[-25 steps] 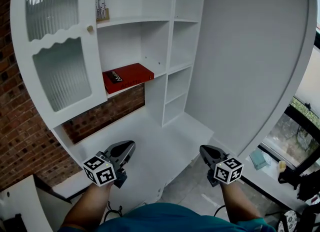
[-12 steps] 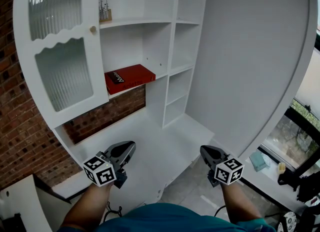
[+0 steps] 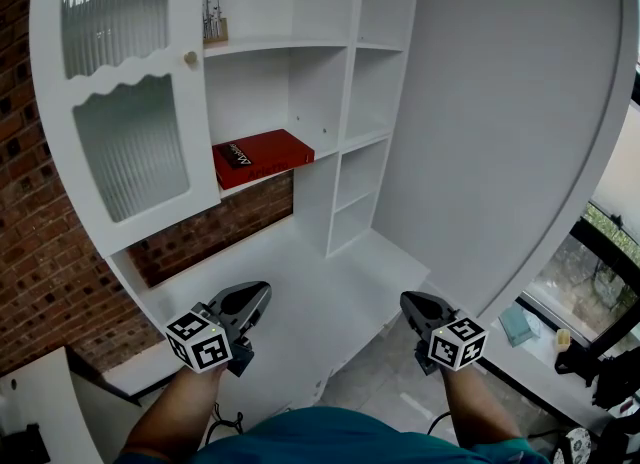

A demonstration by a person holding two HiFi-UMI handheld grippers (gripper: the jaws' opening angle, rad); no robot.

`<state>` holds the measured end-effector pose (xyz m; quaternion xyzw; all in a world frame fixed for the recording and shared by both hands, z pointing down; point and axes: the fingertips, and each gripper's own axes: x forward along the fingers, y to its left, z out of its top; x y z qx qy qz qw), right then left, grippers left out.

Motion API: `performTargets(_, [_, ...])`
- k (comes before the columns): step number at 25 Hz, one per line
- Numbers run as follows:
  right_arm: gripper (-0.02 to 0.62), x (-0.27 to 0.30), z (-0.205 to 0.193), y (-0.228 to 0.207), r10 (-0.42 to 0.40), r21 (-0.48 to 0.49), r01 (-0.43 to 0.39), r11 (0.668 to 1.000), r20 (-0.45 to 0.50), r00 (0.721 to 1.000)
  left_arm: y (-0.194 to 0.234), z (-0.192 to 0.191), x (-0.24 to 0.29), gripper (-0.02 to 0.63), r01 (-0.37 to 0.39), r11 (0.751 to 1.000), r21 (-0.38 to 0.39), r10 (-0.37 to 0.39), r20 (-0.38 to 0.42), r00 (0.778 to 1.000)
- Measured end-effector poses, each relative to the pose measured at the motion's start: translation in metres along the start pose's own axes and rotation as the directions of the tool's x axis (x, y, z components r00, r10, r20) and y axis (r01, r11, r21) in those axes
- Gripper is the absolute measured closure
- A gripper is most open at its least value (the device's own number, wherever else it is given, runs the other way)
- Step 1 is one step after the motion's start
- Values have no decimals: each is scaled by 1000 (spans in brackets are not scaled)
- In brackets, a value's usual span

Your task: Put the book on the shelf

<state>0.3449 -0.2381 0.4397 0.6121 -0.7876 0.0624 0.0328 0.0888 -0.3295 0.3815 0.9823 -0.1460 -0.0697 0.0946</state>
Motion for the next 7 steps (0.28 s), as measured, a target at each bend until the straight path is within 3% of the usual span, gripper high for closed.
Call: performTargets(7, [575,3,1,0,4,-6,-4,1000,-1,1000,1,-1,0,591,-1,1000,-4,1,2,1000])
